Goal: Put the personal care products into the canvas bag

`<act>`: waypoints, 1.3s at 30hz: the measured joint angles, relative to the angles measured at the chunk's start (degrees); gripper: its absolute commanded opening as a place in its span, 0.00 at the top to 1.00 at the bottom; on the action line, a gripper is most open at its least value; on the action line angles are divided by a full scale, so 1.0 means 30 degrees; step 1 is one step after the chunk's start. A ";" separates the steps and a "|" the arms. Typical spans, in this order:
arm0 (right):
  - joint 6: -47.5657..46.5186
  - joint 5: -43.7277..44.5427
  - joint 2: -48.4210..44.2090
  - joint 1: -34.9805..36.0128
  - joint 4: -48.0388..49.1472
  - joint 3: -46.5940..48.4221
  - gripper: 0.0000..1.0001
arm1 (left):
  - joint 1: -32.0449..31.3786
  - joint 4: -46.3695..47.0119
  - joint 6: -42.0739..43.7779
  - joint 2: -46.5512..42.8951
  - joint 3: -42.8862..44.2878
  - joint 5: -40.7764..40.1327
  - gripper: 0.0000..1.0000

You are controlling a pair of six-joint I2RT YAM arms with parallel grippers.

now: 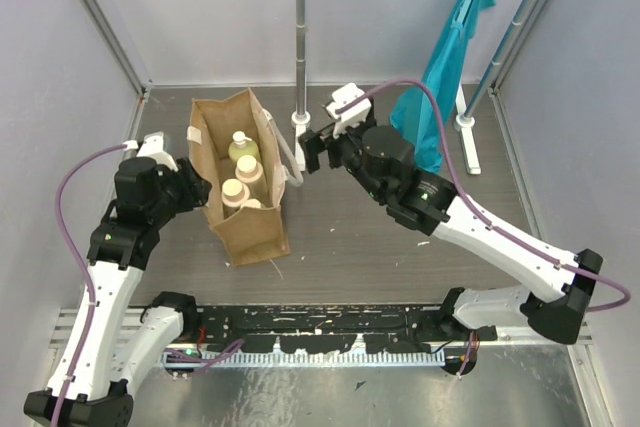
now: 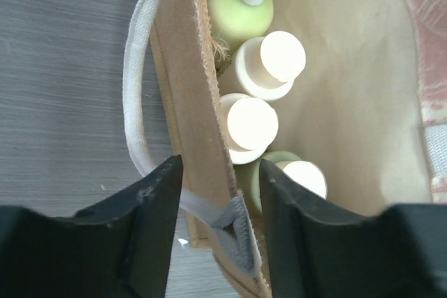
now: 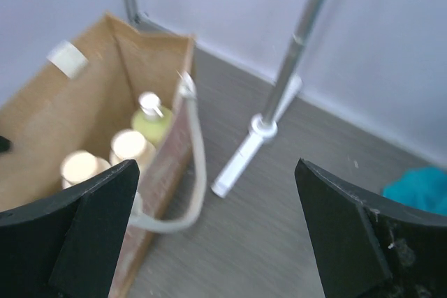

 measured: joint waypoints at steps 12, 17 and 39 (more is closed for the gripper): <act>0.2761 0.0685 -0.0911 -0.1195 -0.3563 -0.6921 0.00 | 0.0000 -0.0284 -0.0481 0.0233 0.1792 0.0131 0.02; 0.3840 0.0517 -0.0984 -0.1800 -0.3971 -0.7847 0.00 | 0.0000 -0.1341 -0.0532 0.0277 0.3723 -0.0641 0.02; 0.6397 -0.0393 0.0328 -0.3971 -0.6397 -0.8918 0.00 | -0.0007 -1.1154 -0.7118 0.1865 0.6404 -1.0455 0.02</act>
